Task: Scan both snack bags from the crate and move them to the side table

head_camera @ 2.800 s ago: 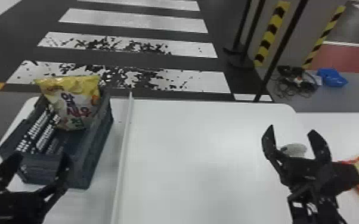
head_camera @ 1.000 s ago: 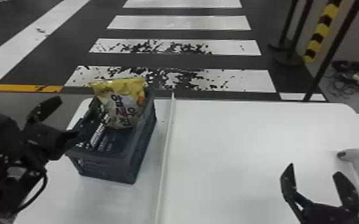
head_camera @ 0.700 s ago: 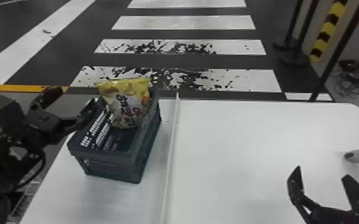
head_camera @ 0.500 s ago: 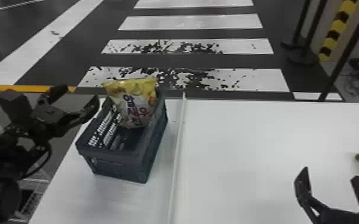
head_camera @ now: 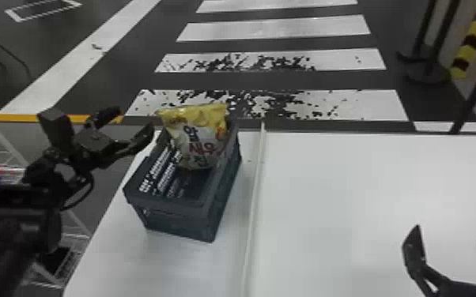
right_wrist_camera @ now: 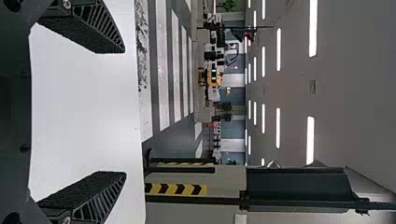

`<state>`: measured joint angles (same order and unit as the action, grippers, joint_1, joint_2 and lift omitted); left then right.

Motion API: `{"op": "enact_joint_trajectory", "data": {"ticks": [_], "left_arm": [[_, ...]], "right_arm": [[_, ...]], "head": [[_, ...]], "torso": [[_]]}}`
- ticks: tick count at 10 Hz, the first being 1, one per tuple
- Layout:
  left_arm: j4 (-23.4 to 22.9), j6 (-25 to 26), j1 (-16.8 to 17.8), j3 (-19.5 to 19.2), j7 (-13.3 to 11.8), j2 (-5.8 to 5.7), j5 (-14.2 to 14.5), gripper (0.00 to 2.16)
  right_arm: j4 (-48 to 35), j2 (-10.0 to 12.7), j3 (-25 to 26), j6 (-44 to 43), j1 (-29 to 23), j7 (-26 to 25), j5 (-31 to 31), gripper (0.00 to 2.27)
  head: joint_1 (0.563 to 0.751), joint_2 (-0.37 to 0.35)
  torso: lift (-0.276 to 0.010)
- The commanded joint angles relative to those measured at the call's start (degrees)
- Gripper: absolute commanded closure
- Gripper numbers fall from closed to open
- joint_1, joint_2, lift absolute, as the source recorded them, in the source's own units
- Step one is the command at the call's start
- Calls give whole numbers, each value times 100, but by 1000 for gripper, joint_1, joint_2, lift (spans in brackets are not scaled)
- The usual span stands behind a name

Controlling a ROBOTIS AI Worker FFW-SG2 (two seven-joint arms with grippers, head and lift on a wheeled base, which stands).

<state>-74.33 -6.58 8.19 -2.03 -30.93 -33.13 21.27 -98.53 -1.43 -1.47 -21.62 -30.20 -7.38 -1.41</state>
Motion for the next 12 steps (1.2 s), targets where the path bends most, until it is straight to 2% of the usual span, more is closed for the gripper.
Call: {"op": "enact_joint_trajectory", "data": {"ticks": [1, 3, 5, 6, 8, 10, 11, 12], "left_arm": [[481, -119, 500, 414, -53, 0, -185, 56], [1070, -330, 1018, 915, -317, 88, -492, 56], [1562, -576, 1370, 1178, -343, 211, -738, 53], [1720, -629, 1475, 1257, -343, 237, -765, 53], [1922, -682, 1616, 1319, -264, 290, -897, 53], [2256, -735, 1871, 1398, -194, 413, -1152, 53], [2379, -752, 1976, 1591, -97, 448, -1152, 103], [2423, -752, 2003, 1626, -27, 510, -1195, 218]], "right_arm": [[0, 3, -2, -4, -21, 0, 1, 56], [9, 3, -2, -22, -29, 0, 1, 56], [9, -15, -2, -39, -38, 0, 1, 56], [9, -24, -2, -39, -47, 0, 1, 56], [27, -50, 16, -39, -47, 9, -43, 56], [88, -59, 33, -109, -47, 9, -70, 56], [97, -59, 42, -127, -47, 9, -70, 56], [97, -59, 51, -162, -65, 9, -70, 56]], "head": [[695, 163], [695, 136], [695, 112], [695, 103], [695, 94], [695, 93], [695, 90], [695, 83]], "torso": [[-99], [-99], [-99], [-99], [-99], [-99], [-99], [-99]]}}
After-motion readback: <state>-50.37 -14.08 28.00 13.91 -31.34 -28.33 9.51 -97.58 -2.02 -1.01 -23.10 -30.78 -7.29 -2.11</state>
